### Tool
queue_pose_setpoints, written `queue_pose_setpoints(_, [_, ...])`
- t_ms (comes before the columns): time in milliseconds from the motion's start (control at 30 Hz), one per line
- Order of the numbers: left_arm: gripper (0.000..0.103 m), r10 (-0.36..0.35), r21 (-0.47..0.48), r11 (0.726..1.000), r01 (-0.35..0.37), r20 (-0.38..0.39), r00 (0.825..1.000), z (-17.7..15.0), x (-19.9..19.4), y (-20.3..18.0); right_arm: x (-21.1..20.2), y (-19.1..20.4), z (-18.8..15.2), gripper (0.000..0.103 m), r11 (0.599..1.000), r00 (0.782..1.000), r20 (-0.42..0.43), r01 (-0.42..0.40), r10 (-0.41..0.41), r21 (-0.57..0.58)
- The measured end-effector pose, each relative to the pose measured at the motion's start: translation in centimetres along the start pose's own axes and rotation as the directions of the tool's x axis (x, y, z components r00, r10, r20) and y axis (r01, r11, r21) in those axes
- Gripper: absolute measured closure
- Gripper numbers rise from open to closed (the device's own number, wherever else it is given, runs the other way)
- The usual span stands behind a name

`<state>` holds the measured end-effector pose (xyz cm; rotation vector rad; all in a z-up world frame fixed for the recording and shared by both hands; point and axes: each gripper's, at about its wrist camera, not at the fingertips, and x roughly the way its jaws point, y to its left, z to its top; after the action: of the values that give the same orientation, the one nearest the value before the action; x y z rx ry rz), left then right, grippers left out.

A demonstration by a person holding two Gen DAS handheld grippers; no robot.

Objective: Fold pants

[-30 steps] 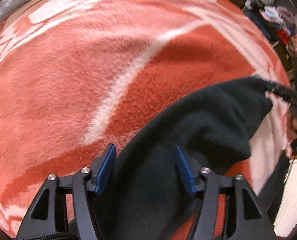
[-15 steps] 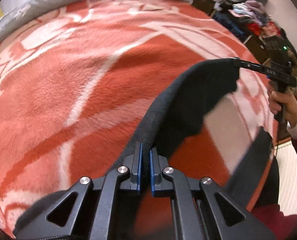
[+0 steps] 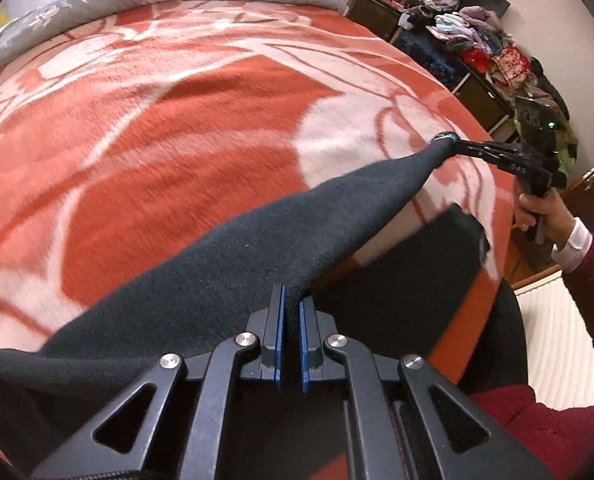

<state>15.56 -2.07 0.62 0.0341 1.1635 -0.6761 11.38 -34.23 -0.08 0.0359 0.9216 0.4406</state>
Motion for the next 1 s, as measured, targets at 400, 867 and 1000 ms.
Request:
queue_pose_setpoints(400, [0.099,-0.043,-0.015,0.999,0.043,0.003,0.999,-4.4,-0.3,-3.7,-4.1,1.8,-4.8,0.1,0.999,0.998,0.061,0.013,-0.015,0.042])
queue_pose_setpoints(867, [0.099,-0.063,-0.009,0.998,0.062,-0.041,0.997,-7.7,1.4,-4.8,-4.7,3.2,-11.1,0.1,0.992,0.997,-0.018,0.082,-0.08,0.098])
queue_pose_setpoints(1000, [0.097,-0.062,-0.02,0.998,0.061,-0.076,0.995,-9.1,2.3,-4.8,-4.2,3.6,-12.1,0.1,0.986,0.991,-0.067,0.122,-0.115,0.112])
